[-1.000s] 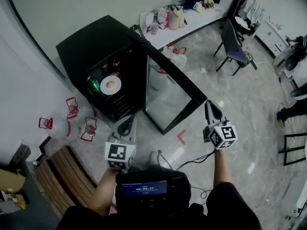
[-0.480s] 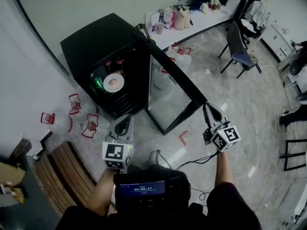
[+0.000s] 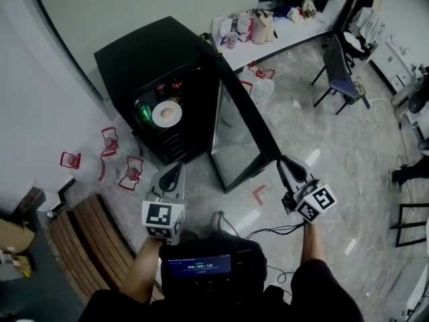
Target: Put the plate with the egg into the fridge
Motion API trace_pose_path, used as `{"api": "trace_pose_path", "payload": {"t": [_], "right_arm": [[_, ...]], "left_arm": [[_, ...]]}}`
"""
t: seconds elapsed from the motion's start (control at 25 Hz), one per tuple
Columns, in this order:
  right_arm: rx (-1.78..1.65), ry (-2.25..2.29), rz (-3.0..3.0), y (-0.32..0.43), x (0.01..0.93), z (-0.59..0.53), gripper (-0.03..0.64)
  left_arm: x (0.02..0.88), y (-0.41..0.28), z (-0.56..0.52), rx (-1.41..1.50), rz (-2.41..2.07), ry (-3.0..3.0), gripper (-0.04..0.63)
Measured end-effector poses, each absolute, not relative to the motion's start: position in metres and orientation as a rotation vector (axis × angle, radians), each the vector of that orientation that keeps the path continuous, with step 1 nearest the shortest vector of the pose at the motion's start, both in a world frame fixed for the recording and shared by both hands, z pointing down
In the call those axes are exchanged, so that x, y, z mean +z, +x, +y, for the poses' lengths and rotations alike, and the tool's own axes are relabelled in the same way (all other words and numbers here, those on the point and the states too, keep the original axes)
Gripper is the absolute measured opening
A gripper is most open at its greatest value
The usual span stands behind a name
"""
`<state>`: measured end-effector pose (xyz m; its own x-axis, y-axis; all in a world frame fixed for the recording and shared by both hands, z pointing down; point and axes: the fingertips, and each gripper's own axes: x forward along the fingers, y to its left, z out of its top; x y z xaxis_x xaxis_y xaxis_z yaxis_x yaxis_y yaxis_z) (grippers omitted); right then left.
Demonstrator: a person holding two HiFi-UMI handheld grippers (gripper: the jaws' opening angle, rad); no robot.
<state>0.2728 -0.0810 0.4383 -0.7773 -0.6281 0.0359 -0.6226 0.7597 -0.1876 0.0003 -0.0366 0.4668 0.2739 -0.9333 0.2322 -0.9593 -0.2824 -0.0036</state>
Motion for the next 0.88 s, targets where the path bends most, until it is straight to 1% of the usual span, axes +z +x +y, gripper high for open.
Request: {"api": "trace_pose_path", "payload": {"t": [0.16,0.88], "right_arm": [[-0.323,-0.887,2.947,0.243,0.429,-0.065,0.076],[-0.184,-0.575,3.101,0.089,0.427,-0.026,0.077]], "left_arm": [[0.470,-0.023,-0.033,0.282,-1.829,2.356,0.008],[0.463,-0.102,-0.012,0.255,-1.966,2.261,0.008]]}}
